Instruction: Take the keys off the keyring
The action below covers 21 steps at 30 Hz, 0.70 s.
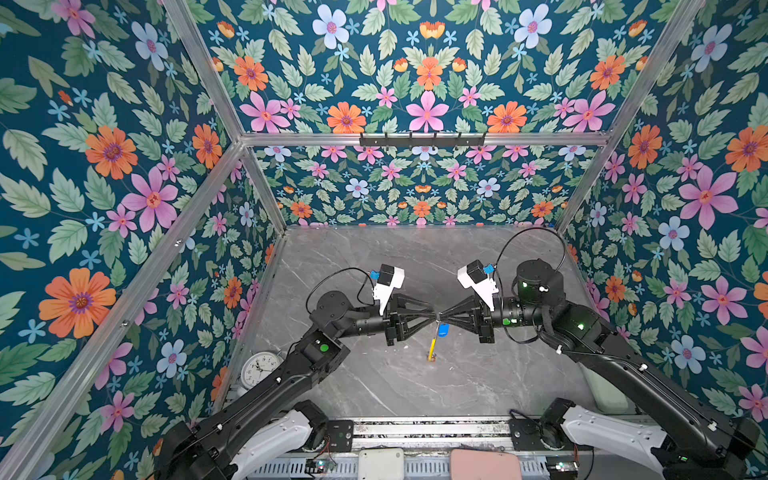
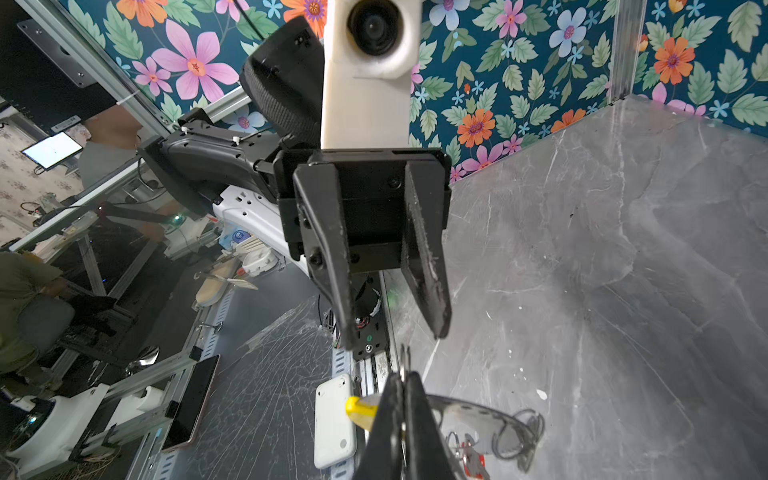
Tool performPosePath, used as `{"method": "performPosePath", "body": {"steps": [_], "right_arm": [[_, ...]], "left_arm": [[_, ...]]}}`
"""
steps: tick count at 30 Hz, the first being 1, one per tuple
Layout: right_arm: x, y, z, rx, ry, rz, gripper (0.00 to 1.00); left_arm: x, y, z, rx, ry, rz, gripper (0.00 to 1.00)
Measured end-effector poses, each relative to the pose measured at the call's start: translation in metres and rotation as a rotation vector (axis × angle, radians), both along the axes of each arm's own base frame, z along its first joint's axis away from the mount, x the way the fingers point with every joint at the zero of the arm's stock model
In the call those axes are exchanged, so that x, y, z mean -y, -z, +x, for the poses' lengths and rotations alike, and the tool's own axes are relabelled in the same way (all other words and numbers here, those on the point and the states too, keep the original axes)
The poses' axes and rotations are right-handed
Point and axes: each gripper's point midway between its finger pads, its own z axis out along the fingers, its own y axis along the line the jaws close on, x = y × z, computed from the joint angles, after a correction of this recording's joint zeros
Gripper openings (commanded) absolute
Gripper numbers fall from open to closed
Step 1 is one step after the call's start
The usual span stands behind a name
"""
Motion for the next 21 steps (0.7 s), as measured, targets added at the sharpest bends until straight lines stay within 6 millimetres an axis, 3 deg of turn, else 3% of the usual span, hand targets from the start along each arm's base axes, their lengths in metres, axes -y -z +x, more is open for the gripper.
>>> {"method": "performPosePath", "body": {"steps": [5, 11, 21], "right_arm": [[0.000, 0.001, -0.001, -0.014, -0.011, -0.013, 0.00], [-0.001, 0.004, -0.001, -0.027, -0.010, -0.030, 0.00], [0.000, 0.009, 0.004, -0.022, 0.008, -0.053, 0.00]], "left_arm": [[0.004, 0.011, 0.003, -0.029, 0.010, 0.070, 0.27], [0.006, 0.013, 0.002, -0.036, 0.026, 0.095, 0.22], [0.008, 0.015, -0.001, -0.041, 0.056, 0.110, 0.05]]}}
